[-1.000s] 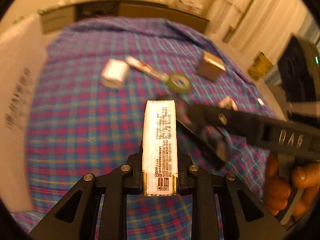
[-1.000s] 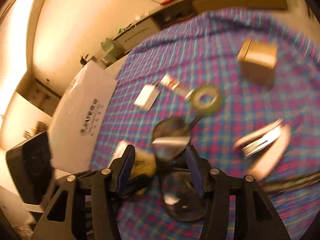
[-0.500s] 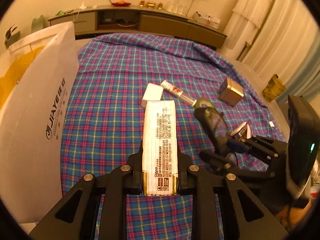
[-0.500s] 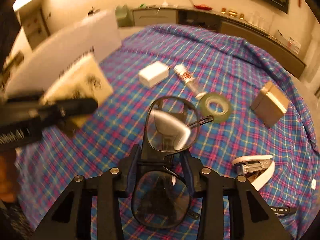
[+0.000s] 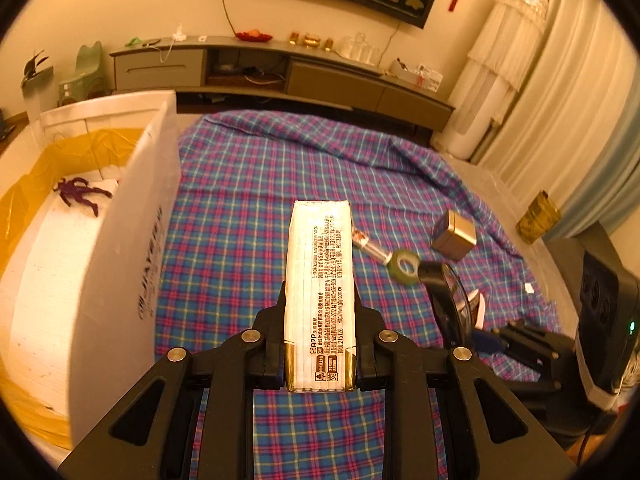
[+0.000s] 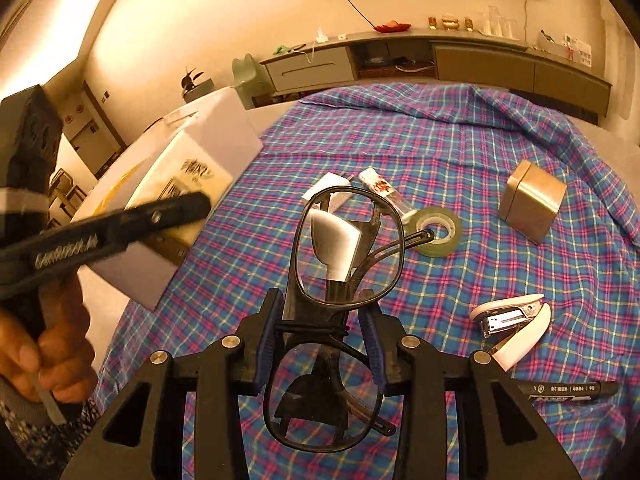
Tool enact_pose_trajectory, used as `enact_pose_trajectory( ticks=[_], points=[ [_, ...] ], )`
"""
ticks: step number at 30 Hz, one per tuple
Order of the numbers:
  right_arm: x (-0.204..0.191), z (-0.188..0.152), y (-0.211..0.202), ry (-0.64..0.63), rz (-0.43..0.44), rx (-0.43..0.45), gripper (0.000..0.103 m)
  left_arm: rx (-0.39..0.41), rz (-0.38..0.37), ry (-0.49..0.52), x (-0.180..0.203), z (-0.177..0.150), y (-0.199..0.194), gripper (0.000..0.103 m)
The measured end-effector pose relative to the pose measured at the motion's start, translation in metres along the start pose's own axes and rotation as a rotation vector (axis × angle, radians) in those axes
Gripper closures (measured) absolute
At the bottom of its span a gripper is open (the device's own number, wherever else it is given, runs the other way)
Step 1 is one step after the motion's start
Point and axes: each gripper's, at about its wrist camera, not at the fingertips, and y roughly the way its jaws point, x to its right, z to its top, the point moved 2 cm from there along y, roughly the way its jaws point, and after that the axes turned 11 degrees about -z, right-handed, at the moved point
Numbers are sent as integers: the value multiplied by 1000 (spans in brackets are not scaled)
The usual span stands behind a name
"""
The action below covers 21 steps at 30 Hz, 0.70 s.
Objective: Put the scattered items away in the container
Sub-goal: 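Carry the paper packet and glasses in both grippers over the white box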
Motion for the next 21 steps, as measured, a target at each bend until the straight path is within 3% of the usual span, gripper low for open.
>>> enact_pose_trajectory(
  ticks=[21],
  points=[
    [-48, 17, -49, -5, 33, 77, 63, 140, 15, -21, -18, 25, -56, 80]
  ],
)
